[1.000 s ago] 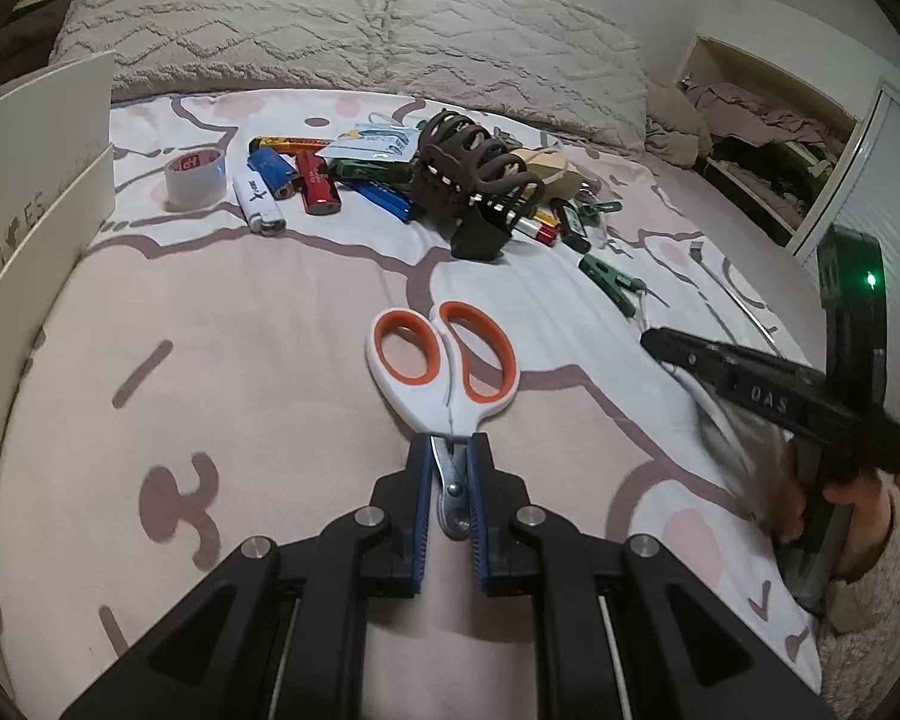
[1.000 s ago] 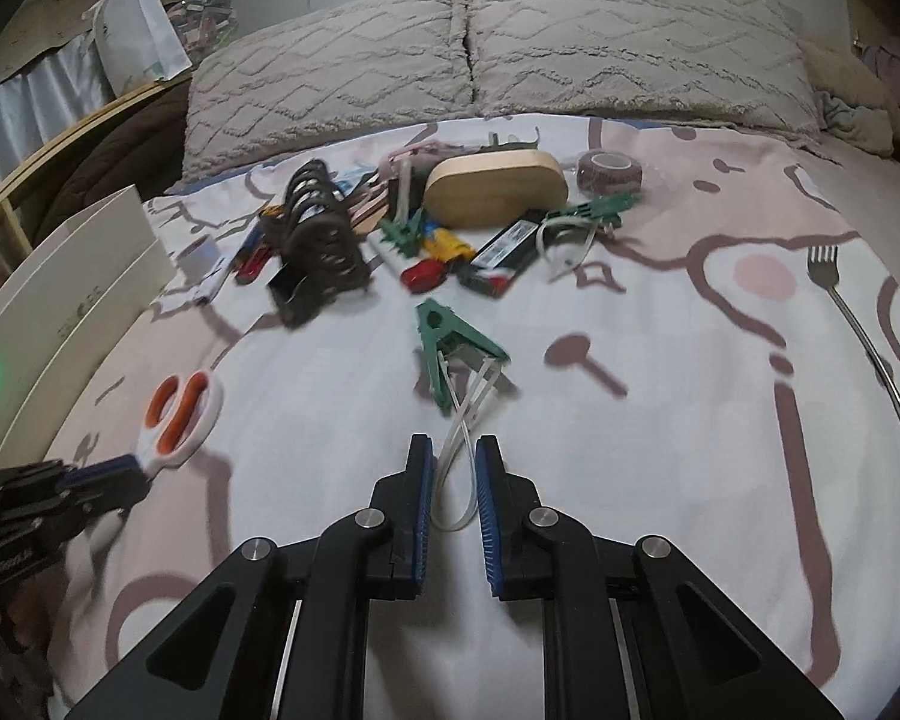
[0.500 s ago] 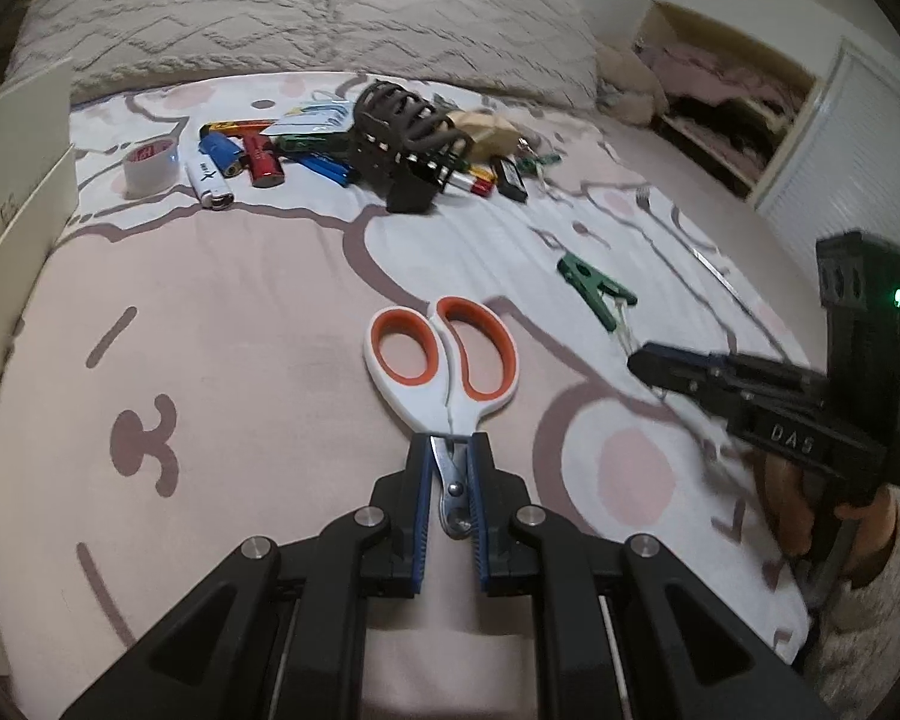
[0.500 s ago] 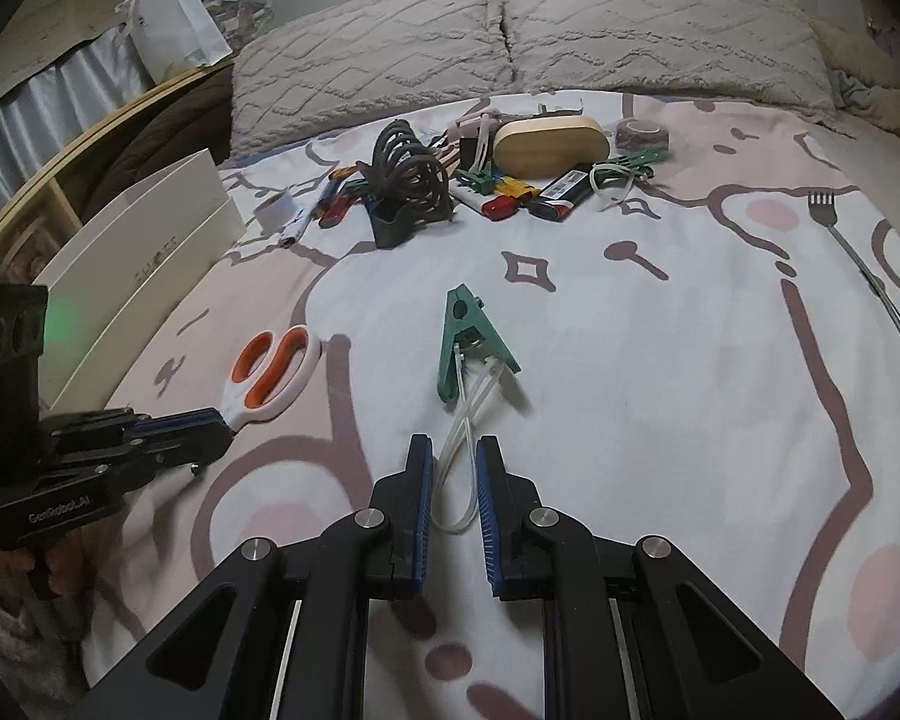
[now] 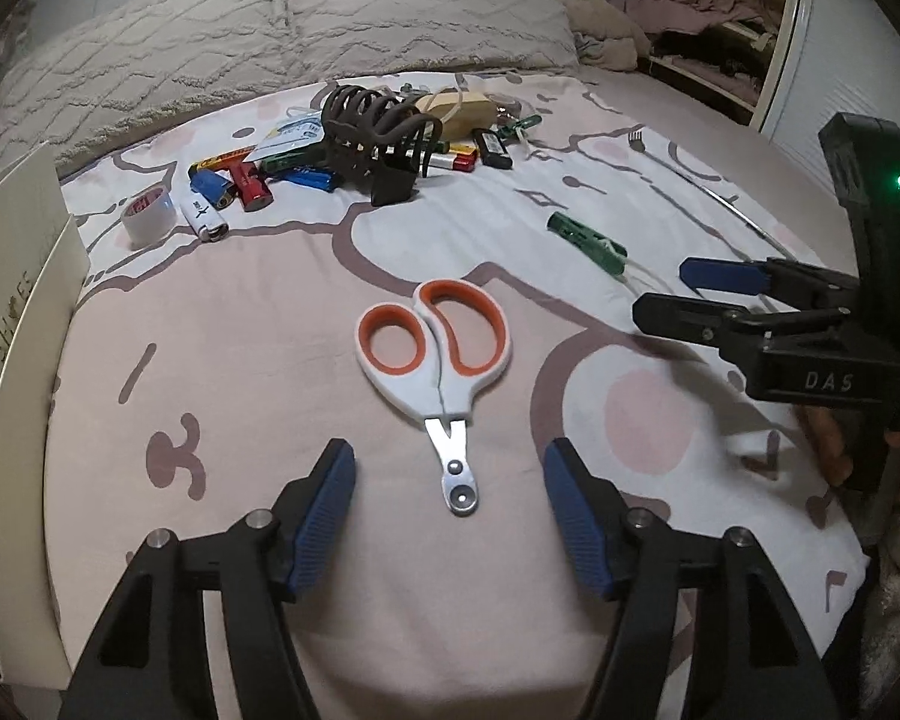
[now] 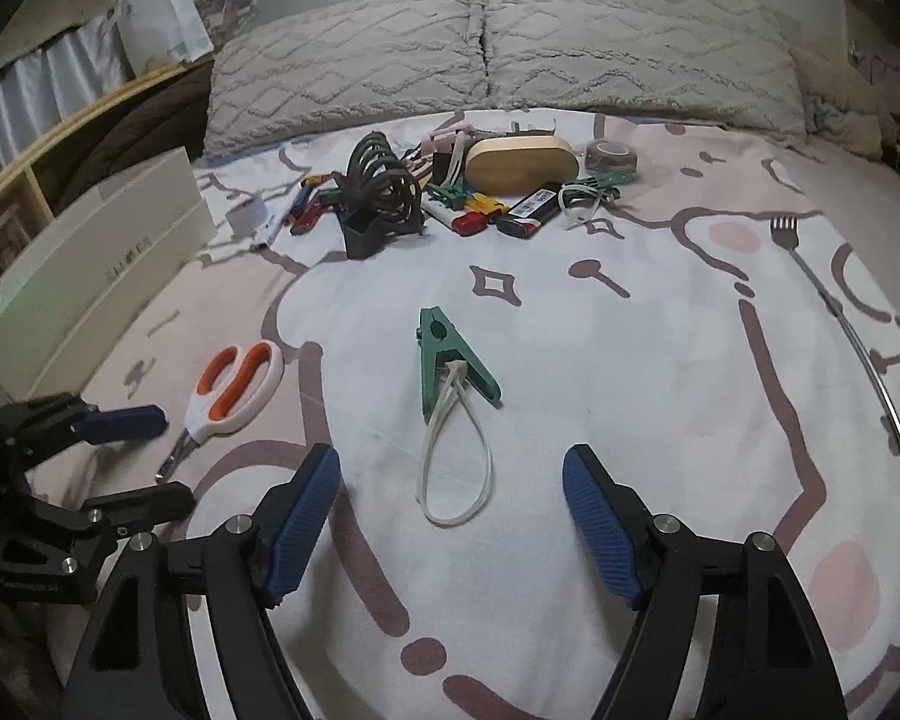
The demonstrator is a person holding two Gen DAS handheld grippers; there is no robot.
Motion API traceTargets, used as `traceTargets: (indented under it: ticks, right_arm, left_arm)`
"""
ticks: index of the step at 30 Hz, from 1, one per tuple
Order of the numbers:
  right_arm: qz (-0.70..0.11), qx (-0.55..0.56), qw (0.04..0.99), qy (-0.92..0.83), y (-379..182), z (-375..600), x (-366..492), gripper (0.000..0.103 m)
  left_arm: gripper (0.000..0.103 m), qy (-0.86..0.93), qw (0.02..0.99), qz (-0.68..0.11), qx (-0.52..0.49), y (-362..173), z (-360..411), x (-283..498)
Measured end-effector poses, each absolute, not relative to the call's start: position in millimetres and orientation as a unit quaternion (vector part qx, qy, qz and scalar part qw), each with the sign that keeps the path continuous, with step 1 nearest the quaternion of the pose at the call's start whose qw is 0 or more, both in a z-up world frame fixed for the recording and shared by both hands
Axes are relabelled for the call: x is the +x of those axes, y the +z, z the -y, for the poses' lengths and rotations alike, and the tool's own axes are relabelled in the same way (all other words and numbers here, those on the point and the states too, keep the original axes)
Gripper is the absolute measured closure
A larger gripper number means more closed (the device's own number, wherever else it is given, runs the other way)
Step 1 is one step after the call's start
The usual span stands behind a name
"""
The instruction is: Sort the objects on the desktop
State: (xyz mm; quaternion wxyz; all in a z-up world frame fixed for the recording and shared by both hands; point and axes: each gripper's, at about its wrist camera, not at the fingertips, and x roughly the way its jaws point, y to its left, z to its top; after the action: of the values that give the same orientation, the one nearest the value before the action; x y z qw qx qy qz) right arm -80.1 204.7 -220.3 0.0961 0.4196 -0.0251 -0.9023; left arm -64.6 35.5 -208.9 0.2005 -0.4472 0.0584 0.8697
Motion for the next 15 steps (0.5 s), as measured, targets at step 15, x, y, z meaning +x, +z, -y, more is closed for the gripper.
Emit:
traceTargets:
  ticks: [15]
  right_arm:
    - [0.005, 0.458, 0.079, -0.886, -236.1, -200.1, -90.4, 0.000]
  left_arm:
    - [0.023, 0.876, 0.144, -0.121, -0.444, -211.3, -16.5, -71.2]
